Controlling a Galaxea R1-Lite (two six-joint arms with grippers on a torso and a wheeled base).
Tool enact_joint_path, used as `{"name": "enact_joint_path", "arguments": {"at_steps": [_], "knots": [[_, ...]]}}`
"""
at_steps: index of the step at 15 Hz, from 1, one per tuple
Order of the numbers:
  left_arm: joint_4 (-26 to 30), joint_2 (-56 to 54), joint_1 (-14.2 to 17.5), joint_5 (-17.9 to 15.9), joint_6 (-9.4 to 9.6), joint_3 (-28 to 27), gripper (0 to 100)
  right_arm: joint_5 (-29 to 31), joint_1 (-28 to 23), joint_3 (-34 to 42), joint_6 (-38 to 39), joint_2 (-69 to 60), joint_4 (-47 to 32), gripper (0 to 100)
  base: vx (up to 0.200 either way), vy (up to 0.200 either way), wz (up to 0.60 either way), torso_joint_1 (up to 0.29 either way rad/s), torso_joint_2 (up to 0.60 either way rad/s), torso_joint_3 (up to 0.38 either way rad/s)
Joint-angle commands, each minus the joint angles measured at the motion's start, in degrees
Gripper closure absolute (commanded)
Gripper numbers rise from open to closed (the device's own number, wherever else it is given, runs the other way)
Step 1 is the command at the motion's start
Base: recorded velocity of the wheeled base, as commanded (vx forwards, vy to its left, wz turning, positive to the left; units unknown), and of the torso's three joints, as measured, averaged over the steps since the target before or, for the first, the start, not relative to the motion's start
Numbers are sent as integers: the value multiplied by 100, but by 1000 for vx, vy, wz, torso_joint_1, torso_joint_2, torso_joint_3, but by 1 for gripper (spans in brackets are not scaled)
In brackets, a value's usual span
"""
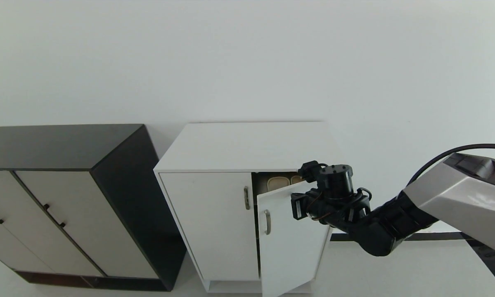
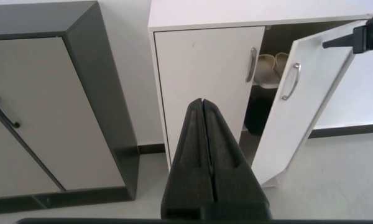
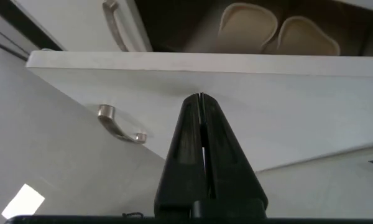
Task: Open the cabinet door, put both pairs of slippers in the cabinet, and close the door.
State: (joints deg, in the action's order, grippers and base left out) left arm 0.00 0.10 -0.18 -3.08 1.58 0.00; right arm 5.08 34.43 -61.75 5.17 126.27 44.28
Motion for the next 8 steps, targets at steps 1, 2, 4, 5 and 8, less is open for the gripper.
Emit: {"name": "enact_joint_path", "arguments": {"at_steps": [1,2,4,5,8], "knots": [[0,-1,1,1,0,0,100,1,-138,-303,2,302,2,100,0,0,0,0,0,0],[0,-1,1,1,0,0,100,1,-191,-426,-7,390,-7,100,0,0,0,0,0,0],[0,-1,1,1,0,0,100,1,-261,-646,2,530,-16,100,0,0,0,0,0,0],[0,-1,1,1,0,0,100,1,-296,-742,-7,601,-24,100,0,0,0,0,0,0],[0,-1,1,1,0,0,100,1,-375,-953,-7,750,-33,100,0,0,0,0,0,0]]}}
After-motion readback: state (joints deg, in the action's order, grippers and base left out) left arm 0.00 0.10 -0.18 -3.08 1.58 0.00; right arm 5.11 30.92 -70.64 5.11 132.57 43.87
